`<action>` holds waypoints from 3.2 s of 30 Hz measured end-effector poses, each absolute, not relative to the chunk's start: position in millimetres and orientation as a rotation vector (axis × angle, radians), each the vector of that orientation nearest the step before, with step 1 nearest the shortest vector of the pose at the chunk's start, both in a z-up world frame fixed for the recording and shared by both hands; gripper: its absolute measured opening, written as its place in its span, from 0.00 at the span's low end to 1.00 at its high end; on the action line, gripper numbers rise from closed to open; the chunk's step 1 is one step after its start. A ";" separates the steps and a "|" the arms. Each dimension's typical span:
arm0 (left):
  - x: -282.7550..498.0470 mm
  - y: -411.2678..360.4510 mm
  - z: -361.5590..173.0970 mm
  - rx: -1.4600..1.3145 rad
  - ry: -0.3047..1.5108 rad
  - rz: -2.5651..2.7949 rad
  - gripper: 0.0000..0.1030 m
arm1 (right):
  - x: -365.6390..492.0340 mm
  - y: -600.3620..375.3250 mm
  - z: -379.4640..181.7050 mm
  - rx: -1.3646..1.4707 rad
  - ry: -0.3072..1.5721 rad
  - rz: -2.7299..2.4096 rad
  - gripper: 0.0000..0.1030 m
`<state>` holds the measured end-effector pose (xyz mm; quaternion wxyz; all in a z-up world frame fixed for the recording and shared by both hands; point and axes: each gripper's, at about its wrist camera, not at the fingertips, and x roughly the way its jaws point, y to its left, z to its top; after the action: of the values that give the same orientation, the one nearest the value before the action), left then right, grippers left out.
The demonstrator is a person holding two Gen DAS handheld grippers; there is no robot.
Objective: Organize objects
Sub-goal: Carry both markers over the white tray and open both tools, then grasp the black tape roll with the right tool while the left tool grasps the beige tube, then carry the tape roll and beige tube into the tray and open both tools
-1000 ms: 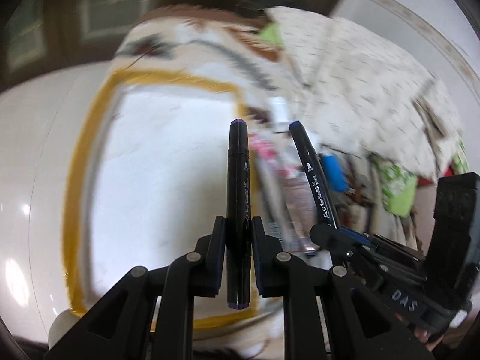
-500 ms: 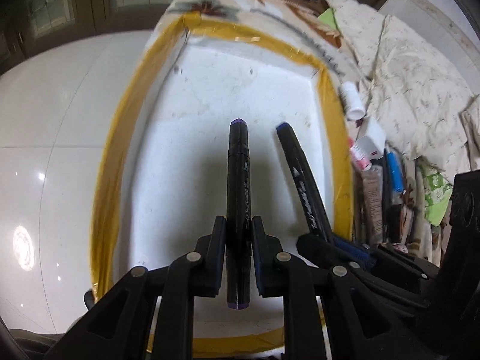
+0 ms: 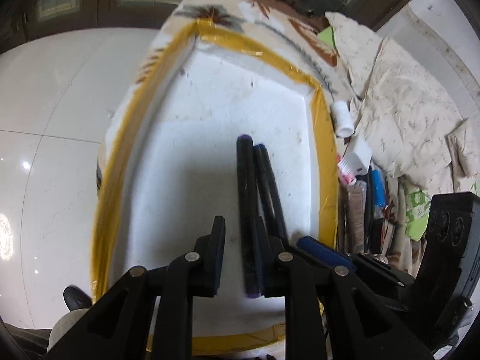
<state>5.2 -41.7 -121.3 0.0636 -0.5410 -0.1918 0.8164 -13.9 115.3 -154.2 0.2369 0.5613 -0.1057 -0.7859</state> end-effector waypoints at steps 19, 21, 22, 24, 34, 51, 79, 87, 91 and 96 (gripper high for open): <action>15.9 114.9 -88.6 -1.530 -0.186 2.336 0.59 | 29.5 303.9 -133.3 1.492 -0.540 -2.391 0.33; 12.7 127.5 -91.7 -1.524 -0.194 2.334 0.59 | 26.2 326.5 -142.4 1.517 -0.637 -2.382 0.33; 10.9 132.7 -94.6 -1.535 -0.178 2.343 0.59 | 25.0 335.0 -144.0 1.520 -0.660 -2.386 0.33; 5.4 141.2 -104.1 -1.581 -0.166 2.315 0.58 | 22.8 342.1 -145.1 1.528 -0.666 -2.406 0.33; -18.8 148.6 -127.4 -1.670 -0.148 2.284 0.48 | 7.1 341.2 -173.6 1.575 -0.712 -2.364 0.29; -11.4 139.9 -129.3 -1.640 -0.210 2.238 0.13 | 7.9 338.9 -175.0 1.571 -0.682 -2.367 0.14; 2.8 1.6 -89.4 -1.606 -0.418 2.373 0.13 | 7.0 240.8 -111.1 1.443 -0.407 -2.347 0.13; -0.6 -41.4 -112.5 -1.655 -0.431 2.462 0.13 | -2.6 167.5 -107.5 1.450 -0.228 -2.315 0.13; -4.3 -53.9 -119.4 -1.686 -0.517 2.434 0.13 | -11.7 140.7 -105.1 1.466 -0.096 -2.364 0.13; -7.6 -51.8 -125.1 -1.711 -0.514 2.423 0.13 | -27.2 114.5 -99.2 1.462 0.127 -2.467 0.13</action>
<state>-7.6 -51.8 -125.1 0.0653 -0.5672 -0.1703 0.8032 -27.2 114.5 -99.2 0.1353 0.5045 0.0437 -0.8516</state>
